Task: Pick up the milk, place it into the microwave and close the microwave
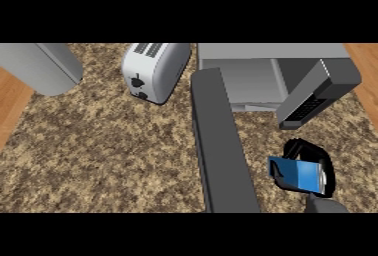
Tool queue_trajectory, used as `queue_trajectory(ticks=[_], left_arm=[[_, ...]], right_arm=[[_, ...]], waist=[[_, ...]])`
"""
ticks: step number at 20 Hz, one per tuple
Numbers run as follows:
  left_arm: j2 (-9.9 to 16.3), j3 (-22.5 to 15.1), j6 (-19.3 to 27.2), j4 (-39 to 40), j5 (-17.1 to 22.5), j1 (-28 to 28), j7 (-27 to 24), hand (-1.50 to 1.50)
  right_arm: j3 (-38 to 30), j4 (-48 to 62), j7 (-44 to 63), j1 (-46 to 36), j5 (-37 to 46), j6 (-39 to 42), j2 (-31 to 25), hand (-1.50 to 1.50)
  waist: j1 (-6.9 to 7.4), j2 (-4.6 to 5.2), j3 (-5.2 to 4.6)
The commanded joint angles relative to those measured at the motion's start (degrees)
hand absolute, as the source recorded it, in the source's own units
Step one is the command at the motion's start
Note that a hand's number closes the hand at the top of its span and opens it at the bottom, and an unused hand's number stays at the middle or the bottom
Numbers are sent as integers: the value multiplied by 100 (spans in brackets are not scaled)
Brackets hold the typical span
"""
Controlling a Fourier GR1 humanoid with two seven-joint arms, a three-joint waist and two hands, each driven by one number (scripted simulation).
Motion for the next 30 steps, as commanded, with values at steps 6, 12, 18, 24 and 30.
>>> queue_trajectory(ticks=[6,12,18,24,30], left_arm=[[282,77,-220,56,311,295,-271,-150],[367,126,-159,-142,329,305,-186,-150],[634,477,-238,-526,704,392,36,-150],[525,601,-468,195,677,169,-491,-150],[629,640,-385,-182,801,26,1,-150]], right_arm=[[623,-1858,1193,439,-254,-524,440,150],[1196,-840,1284,-537,183,-1513,446,150],[669,268,1360,-1536,385,-1712,420,150],[637,2288,751,-2545,328,-2464,449,150],[-222,3948,174,-3672,183,-2503,311,150]], waist=[[88,23,5],[149,38,9],[150,48,11],[236,71,14],[349,140,23]])
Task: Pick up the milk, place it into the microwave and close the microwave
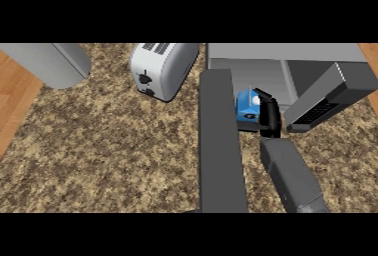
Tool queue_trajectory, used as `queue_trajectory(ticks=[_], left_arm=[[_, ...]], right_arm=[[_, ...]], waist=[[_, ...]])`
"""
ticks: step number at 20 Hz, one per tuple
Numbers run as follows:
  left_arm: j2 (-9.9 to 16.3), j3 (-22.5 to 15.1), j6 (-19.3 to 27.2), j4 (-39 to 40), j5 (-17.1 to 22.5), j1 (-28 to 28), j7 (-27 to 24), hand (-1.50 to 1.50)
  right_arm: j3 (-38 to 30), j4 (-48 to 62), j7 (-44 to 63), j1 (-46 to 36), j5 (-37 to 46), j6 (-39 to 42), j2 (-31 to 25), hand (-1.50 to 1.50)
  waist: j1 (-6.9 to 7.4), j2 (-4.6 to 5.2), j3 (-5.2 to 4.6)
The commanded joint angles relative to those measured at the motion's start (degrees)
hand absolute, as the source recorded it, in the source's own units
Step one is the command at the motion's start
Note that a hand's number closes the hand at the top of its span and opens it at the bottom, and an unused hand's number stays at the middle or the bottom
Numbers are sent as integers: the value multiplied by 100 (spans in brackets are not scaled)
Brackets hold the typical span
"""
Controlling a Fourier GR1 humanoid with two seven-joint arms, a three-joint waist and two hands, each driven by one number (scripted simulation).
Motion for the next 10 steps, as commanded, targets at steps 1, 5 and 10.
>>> queue_trajectory(ticks=[1,5,10], left_arm=[[80,156,-143,196,98,-130,-20,-150],[219,79,-273,-24,99,56,-17,-150],[175,19,-227,84,-24,3,-39,-150]], right_arm=[[-350,1116,-56,-893,17,-140,-299,150],[-365,1752,-273,-1102,290,-660,-456,150],[-369,2296,-575,-1290,448,-903,-517,150]], waist=[[97,39,4],[241,90,10],[305,133,17]])
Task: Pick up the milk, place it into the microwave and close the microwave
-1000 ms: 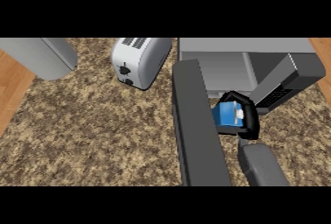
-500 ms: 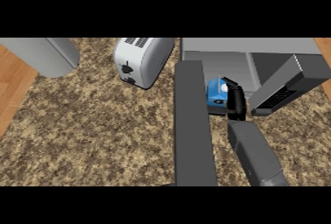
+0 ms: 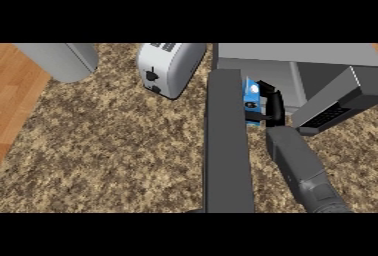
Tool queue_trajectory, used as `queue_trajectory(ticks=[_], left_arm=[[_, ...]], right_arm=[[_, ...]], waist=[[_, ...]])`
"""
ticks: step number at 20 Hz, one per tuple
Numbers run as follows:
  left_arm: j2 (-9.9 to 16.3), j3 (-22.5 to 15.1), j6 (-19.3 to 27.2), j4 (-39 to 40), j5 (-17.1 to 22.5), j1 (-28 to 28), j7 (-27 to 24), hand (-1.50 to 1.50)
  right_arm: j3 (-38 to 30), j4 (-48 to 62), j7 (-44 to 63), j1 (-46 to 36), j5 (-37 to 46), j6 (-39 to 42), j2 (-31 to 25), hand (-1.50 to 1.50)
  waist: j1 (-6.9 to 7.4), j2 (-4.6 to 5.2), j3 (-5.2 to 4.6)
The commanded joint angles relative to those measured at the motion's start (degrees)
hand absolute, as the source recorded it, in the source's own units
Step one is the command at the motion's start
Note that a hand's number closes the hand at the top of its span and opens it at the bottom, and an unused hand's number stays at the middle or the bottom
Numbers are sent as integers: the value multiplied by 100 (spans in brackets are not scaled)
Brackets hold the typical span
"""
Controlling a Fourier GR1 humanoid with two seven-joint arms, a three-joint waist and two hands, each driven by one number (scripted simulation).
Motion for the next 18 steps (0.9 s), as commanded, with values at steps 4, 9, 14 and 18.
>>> queue_trajectory(ticks=[4,9,14,18], left_arm=[[5,90,-111,137,86,-198,-17,-150],[13,0,-103,95,45,-249,101,-150],[-58,-56,-149,361,-18,-428,43,-150],[-109,-60,-86,270,-73,-350,-62,-150]], right_arm=[[5,681,-132,-469,259,-389,-282,150],[105,792,-439,-574,470,-712,-506,150],[31,854,-481,-812,490,-1161,-542,150],[-307,737,-627,-940,170,-905,-568,150]], waist=[[158,80,6],[252,138,16],[349,205,19],[337,171,29]])
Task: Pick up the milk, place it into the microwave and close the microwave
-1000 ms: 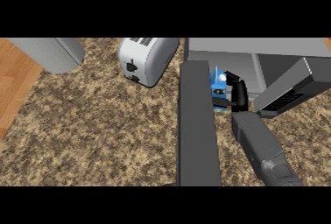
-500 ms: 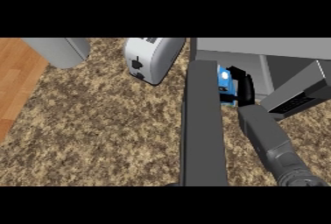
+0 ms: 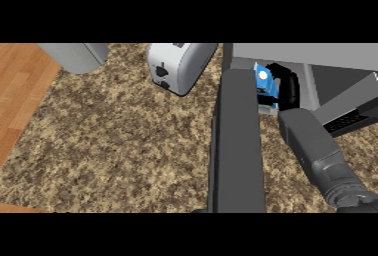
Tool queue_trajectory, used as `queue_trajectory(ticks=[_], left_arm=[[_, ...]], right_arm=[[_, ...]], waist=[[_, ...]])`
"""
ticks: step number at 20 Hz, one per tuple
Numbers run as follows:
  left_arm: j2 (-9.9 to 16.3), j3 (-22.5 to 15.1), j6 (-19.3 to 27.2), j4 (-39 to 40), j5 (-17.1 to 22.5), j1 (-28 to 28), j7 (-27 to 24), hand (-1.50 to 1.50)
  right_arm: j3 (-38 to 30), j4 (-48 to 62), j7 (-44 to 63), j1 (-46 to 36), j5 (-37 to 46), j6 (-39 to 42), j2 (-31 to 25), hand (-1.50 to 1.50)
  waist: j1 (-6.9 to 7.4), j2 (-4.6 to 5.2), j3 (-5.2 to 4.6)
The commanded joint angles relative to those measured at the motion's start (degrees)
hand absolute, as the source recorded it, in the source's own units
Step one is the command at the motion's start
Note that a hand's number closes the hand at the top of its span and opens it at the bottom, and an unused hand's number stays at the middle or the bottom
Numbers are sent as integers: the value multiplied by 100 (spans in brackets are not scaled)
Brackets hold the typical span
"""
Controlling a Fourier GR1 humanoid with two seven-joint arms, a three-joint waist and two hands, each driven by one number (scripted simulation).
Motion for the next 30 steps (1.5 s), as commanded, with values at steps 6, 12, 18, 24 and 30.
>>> queue_trajectory(ticks=[6,12,18,24,30], left_arm=[[43,3,-71,156,-30,-188,69,-150],[120,124,-118,128,96,-105,98,-150],[64,126,-161,312,95,-406,133,-150],[105,127,-126,304,-76,-558,120,-150],[97,117,-153,412,-15,-557,184,-150]], right_arm=[[-158,6,-266,-340,38,-871,-152,150],[-290,28,-252,-371,58,-1725,-131,150],[-306,99,-165,-495,129,-1874,-29,150],[365,1001,1637,128,930,-3454,-648,-150],[865,816,1251,-339,1401,-2201,-157,-150]], waist=[[98,74,-9],[179,85,-2],[185,105,-5],[344,267,-59],[420,126,11]])
